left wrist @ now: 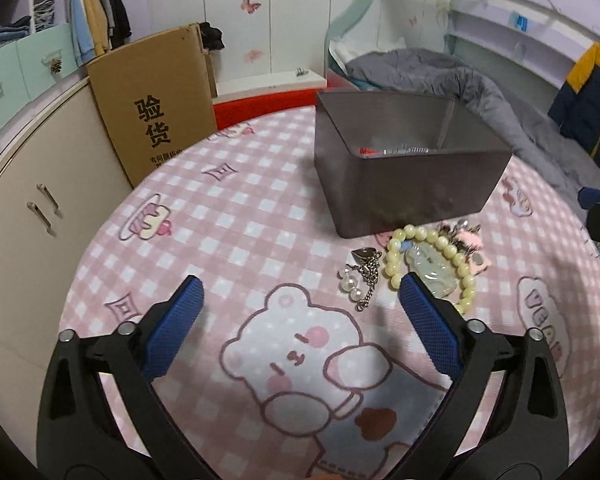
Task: Organize jewelry
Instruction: 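Grasp a silver pearl piece with the left tool while the right tool grasps a pink charm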
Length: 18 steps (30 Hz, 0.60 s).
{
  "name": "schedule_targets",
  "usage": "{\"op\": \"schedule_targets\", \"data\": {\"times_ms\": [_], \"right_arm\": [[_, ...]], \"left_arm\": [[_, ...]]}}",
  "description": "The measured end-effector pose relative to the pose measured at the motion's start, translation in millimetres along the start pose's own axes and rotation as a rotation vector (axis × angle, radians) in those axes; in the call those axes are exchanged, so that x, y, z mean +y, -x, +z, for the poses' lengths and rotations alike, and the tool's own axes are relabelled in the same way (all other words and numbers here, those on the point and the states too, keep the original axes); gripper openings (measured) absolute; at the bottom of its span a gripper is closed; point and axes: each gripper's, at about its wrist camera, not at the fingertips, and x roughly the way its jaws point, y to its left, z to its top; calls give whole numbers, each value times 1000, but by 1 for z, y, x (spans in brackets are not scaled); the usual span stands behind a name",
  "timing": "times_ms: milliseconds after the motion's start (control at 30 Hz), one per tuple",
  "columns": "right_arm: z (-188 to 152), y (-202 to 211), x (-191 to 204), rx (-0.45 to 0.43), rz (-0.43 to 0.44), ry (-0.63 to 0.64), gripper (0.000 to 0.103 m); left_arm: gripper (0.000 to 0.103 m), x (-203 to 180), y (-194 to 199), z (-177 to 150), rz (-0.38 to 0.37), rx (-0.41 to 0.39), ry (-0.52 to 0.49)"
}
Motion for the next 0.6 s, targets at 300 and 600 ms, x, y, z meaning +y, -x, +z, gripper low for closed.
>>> {"op": "schedule_targets", "data": {"times_ms": [300,600], "right_arm": [[-8,-25,5,55,-11,34,95],[-15,-73,25,111,-68,182,63]], "left_arm": [[9,-15,-10,-2,-97,43,-83],[9,1,3,-7,-128,22,-3]]}}
